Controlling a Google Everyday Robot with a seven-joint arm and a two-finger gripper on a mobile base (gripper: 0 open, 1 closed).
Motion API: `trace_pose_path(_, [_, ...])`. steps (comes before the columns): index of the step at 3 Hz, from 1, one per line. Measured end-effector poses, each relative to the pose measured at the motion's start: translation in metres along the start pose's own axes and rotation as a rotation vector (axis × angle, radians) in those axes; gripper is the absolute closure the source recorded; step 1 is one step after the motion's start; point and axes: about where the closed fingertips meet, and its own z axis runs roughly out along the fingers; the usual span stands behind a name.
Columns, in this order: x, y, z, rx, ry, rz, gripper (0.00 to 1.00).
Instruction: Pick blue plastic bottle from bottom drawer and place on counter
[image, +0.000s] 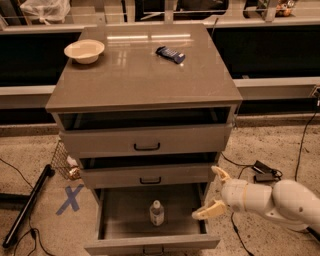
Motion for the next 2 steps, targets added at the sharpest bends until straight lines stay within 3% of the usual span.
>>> trace_pose_path(1, [0.032, -0.026, 0.031, 0.128, -0.092, -0.084, 0.00])
trace_pose_path(2, [0.058, -0.013, 0.056, 0.112, -0.122, -0.072, 0.00])
